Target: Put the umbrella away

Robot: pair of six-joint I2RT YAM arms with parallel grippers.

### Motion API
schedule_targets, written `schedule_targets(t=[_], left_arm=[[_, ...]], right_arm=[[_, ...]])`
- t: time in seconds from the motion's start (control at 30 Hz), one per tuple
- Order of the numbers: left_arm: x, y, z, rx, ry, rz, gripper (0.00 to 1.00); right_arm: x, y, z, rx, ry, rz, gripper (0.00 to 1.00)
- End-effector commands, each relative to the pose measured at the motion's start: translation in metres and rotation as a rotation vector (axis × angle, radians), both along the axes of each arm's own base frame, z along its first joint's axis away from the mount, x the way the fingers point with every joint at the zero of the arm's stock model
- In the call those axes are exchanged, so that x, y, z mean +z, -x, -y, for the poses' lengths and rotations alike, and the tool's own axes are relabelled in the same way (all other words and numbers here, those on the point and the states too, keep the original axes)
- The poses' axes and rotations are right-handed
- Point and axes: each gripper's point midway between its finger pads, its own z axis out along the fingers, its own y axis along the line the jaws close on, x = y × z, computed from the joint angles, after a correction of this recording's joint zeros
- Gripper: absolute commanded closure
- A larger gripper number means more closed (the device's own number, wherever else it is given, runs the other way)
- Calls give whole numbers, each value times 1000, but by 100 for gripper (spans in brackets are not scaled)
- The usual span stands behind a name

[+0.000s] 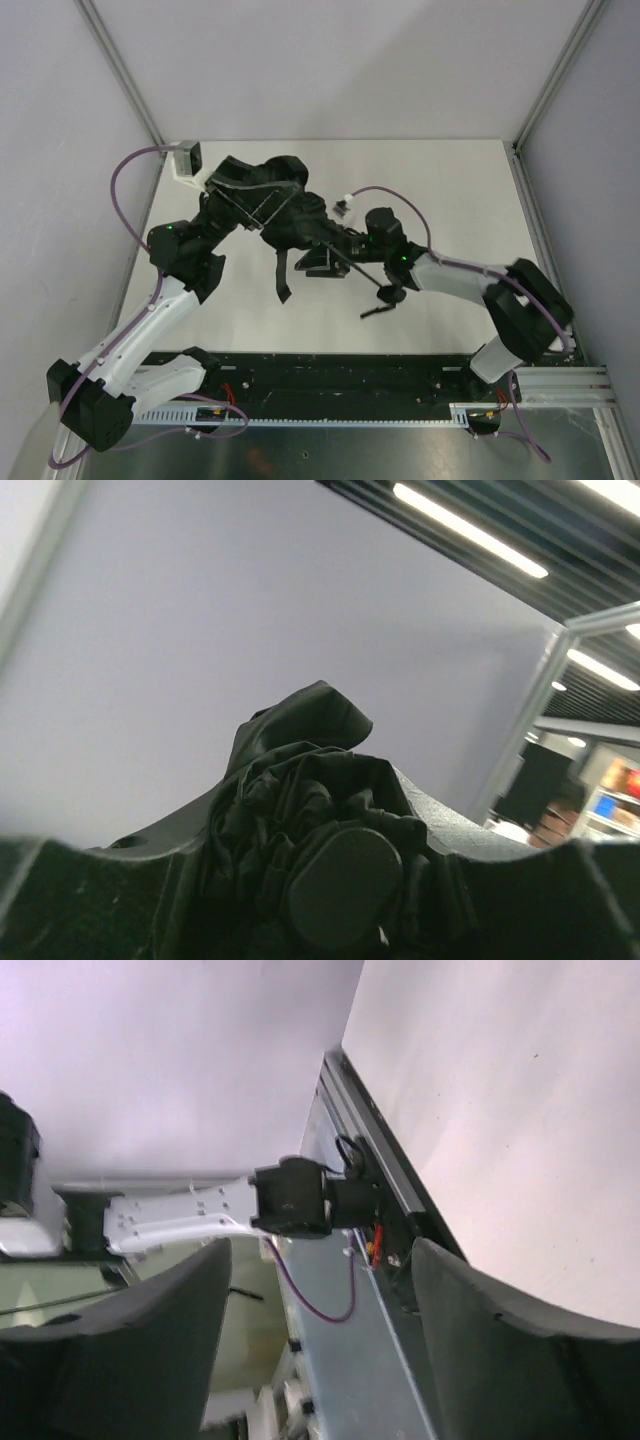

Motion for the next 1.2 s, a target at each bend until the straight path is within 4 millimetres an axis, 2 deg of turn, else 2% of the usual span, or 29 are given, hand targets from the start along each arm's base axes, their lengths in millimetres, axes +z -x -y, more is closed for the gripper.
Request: schedule_targets(t=[0.0, 0.07, 0.17, 0.23, 0.3, 0.37, 0.47, 0.63, 0.77, 0.87, 1.17], left_arm=[[35, -15, -32, 299, 111, 132, 100], [35, -23, -40, 379, 119, 144, 100], [36, -32, -46, 457, 128, 150, 100], [37, -37, -48, 483, 133, 149, 100], [38, -41, -50, 502, 141, 144, 100], [42, -42, -52, 521, 153, 150, 100], [45, -44, -57, 556, 173, 153, 100], [47, -45, -62, 580, 207, 150, 100], [49, -49, -68, 591, 265, 122, 100], [53, -51, -73, 602, 312, 108, 100], [58, -59, -77, 604, 402, 107, 100]], right_arm=[[45, -31, 18, -405, -112, -123, 18], [52, -27, 20, -471, -170, -280, 10], [69, -12, 13, -486, -288, -512, 6], [70, -1, 9, -510, -319, -643, 5], [61, 2, 10, -586, -315, -739, 4], [56, -4, 20, -681, -337, -775, 1], [61, -14, 31, -748, -413, -800, 1], [77, -19, 34, -732, -506, -841, 1], [65, -21, 42, -777, -494, -833, 1], [66, -24, 49, -786, -551, -838, 1], [91, -18, 47, -734, -637, -901, 1]])
